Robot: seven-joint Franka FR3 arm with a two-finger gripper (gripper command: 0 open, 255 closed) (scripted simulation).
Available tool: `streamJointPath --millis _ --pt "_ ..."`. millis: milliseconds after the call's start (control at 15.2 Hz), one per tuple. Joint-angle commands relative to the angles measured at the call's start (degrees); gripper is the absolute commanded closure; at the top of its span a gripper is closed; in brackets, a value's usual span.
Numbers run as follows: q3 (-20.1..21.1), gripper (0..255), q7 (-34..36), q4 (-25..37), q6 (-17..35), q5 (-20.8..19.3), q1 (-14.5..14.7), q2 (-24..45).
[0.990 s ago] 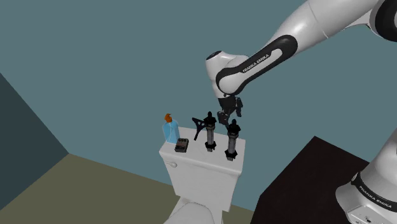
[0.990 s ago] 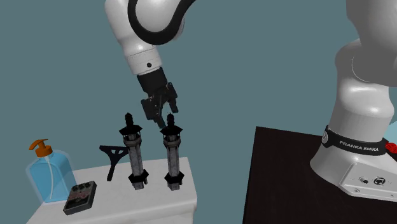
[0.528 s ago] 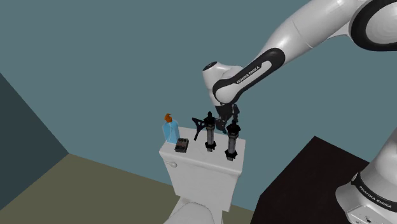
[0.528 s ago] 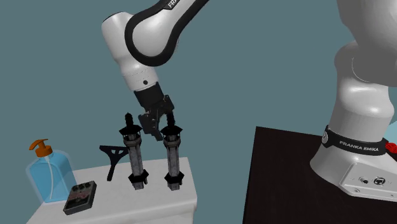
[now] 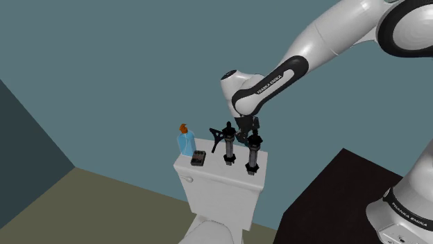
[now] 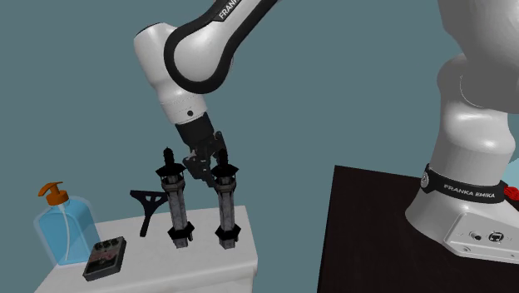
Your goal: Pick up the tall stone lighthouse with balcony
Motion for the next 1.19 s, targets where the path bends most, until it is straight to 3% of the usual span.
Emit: streamJointPath --millis 0,264,1122 --pt "0.01 255 0.01 -0.05 -0.01 0.01 0.01 0.08" --pt "0.04 255 0.09 -0.33 0.14 0.02 0.04 -0.04" --pt "0.76 255 -1.66 1.65 -7.68 1.76 -0.35 -6.11"
